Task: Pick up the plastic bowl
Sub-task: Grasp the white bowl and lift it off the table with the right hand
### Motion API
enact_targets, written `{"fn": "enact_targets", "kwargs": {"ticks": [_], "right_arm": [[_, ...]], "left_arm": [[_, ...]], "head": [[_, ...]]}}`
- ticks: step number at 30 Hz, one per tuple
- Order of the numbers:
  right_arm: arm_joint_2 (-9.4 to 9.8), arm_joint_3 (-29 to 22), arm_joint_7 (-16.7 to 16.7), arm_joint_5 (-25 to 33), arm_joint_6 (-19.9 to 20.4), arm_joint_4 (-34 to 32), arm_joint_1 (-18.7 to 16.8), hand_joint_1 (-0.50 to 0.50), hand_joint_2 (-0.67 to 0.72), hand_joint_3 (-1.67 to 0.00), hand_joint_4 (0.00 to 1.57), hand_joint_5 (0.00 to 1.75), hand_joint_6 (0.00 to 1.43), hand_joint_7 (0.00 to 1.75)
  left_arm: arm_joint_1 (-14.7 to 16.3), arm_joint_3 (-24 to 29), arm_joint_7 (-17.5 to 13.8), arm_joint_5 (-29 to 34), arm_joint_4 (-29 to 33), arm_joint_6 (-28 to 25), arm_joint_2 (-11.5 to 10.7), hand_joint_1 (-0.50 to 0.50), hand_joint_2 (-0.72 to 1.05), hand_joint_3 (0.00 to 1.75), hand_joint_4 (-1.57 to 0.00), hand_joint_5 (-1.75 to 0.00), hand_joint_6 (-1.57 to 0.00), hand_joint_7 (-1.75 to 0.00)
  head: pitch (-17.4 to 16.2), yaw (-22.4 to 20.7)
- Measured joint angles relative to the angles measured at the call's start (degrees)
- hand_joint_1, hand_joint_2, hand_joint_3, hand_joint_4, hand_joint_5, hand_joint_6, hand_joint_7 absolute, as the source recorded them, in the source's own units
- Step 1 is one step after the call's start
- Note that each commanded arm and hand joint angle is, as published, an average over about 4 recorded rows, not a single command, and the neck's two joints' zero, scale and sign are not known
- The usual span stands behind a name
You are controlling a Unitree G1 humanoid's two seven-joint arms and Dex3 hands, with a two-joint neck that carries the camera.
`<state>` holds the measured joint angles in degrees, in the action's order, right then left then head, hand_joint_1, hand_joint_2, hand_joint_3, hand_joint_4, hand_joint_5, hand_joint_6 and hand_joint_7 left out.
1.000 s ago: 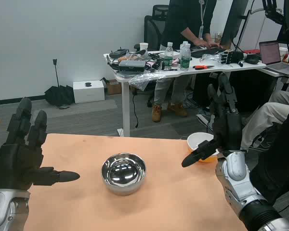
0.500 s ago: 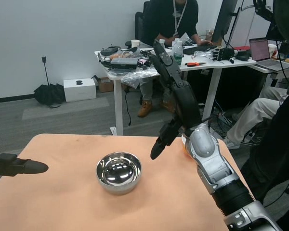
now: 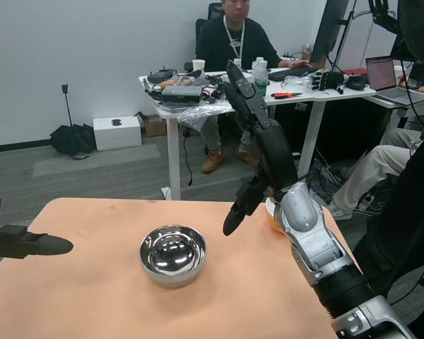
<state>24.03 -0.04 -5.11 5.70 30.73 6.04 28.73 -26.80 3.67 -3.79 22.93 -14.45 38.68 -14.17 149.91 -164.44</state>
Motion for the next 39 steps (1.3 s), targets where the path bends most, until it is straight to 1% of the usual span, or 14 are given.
{"fn": "enact_targets", "kwargs": {"ticks": [2, 7, 10, 13, 16, 20, 22, 25, 26, 30, 32, 34, 36, 39], "right_arm": [[0.05, 0.0, 0.0, 0.1, 0.0, 0.0, 0.0, -0.42, 0.6, 0.0, 0.0, 0.0, 0.0, 0.0], [0.22, 0.0, 0.1, 0.3, 0.0, 0.0, -0.1, -0.42, 0.6, 0.0, 0.0, 0.0, 0.0, 0.0], [0.24, 0.0, 0.1, 0.3, 0.0, 0.0, -0.2, -0.42, 0.6, 0.0, 0.0, 0.0, 0.0, 0.0], [0.27, 0.0, 0.2, 0.3, 0.0, 0.0, -0.4, -0.42, 0.6, 0.0, 0.0, 0.0, 0.0, 0.0], [0.3, 0.0, 0.5, 0.3, -0.2, 0.0, -0.8, -0.42, 0.6, 0.0, 0.0, 0.0, 0.0, 0.0], [0.41, -0.1, 0.7, 0.3, -0.9, 0.0, -1.2, -0.42, 0.6, 0.0, 0.0, 0.0, 0.0, 0.0], [0.44, -0.1, 0.7, 0.3, -1.0, 0.0, -1.2, -0.42, 0.6, 0.0, 0.0, 0.0, 0.0, 0.0], [0.45, -0.1, 0.9, 0.3, -1.1, 0.0, -1.3, -0.42, 0.6, 0.0, 0.0, 0.0, 0.0, 0.0], [0.46, -0.1, 1.0, 0.3, -1.2, 0.0, -1.3, -0.42, 0.6, 0.0, 0.0, 0.0, 0.0, 0.0], [0.46, -0.2, 1.2, 0.1, -1.7, 0.0, -1.3, -0.42, 0.58, 0.0, 0.0, 0.0, 0.0, 0.0], [0.47, -0.5, 1.6, -0.7, -2.7, -0.3, -1.4, -0.42, 0.55, 0.0, 0.0, 0.0, 0.0, 0.0], [0.51, -1.5, 2.4, -2.5, -4.6, -1.3, -1.5, -0.42, 0.57, 0.0, 0.0, 0.0, 0.0, 0.0], [0.63, -3.1, 3.9, -4.8, -7.8, -3.0, -1.6, -0.42, 0.6, 0.0, 0.0, 0.0, 0.0, 0.0], [0.98, -5.1, 6.2, -7.7, -12.5, -5.6, -1.7, -0.42, 0.6, 0.0, 0.0, 0.0, 0.0, 0.0]], "left_arm": [[0.0, 0.0, 0.0, -0.1, 0.0, -0.1, 0.0, -0.5, -0.19, 0.09, 0.0, 0.0, 0.0, 0.0], [0.0, 0.0, 0.0, -0.2, 0.8, -0.4, 0.0, -0.5, -0.19, 0.09, 0.0, 0.0, 0.0, 0.0], [0.0, 0.0, 0.0, -0.2, 0.9, -0.5, 0.1, -0.5, -0.19, 0.02, 0.0, 0.0, 0.0, 0.0], [0.0, 0.0, 0.0, -0.2, 0.9, -0.6, 0.1, -0.5, -0.19, 0.02, 0.0, 0.0, 0.0, 0.0], [0.0, -0.1, 0.0, -0.2, 1.0, -0.6, 0.2, -0.5, -0.19, 0.07, 0.0, 0.0, 0.0, 0.0], [0.0, -0.1, 0.0, -0.5, 1.0, -0.9, 0.2, -0.5, -0.19, 0.04, 0.0, 0.0, 0.0, 0.0], [0.0, -0.1, 0.0, -0.9, 1.0, -1.0, 0.2, -0.5, -0.19, 0.09, 0.0, 0.0, 0.0, 0.0], [0.0, -0.1, 0.0, -1.0, 1.0, -1.1, 0.2, -0.5, -0.19, 0.02, 0.0, 0.0, 0.0, 0.0], [0.0, -0.1, 0.0, -1.0, 1.0, -1.1, 0.2, -0.5, -0.19, 0.0, 0.0, 0.0, 0.0, 0.0], [0.0, -0.1, -0.4, -1.2, 1.1, -2.4, 0.2, -0.5, -0.19, 0.04, 0.0, 0.0, 0.0, 0.0], [0.1, -0.1, -1.3, -1.4, 1.2, -4.1, 0.1, -0.5, -0.19, 0.02, 0.0, 0.0, 0.0, 0.0], [0.1, -0.1, -2.6, -1.7, 1.4, -6.1, 0.1, -0.5, -0.19, 0.0, 0.0, 0.0, 0.0, 0.0], [0.1, -0.1, -3.8, -1.9, 1.7, -7.9, 0.0, -0.5, -0.19, 0.04, 0.0, 0.0, 0.0, 0.0], [0.0, -0.1, -4.9, -2.1, 1.9, -9.6, -0.1, -0.5, -0.19, 0.07, 0.0, 0.0, 0.0, 0.0]], "head": [[-0.2, 0.2], [-0.2, 0.2], [-0.2, 0.2], [-0.2, 0.2], [-0.2, 0.5], [-0.4, 0.8], [-0.5, 0.8], [-0.7, 0.8], [-0.9, 0.8], [-1.9, 1.1], [-3.0, 1.7], [-3.7, 2.1], [-4.7, 2.8], [-6.6, 4.3]]}}
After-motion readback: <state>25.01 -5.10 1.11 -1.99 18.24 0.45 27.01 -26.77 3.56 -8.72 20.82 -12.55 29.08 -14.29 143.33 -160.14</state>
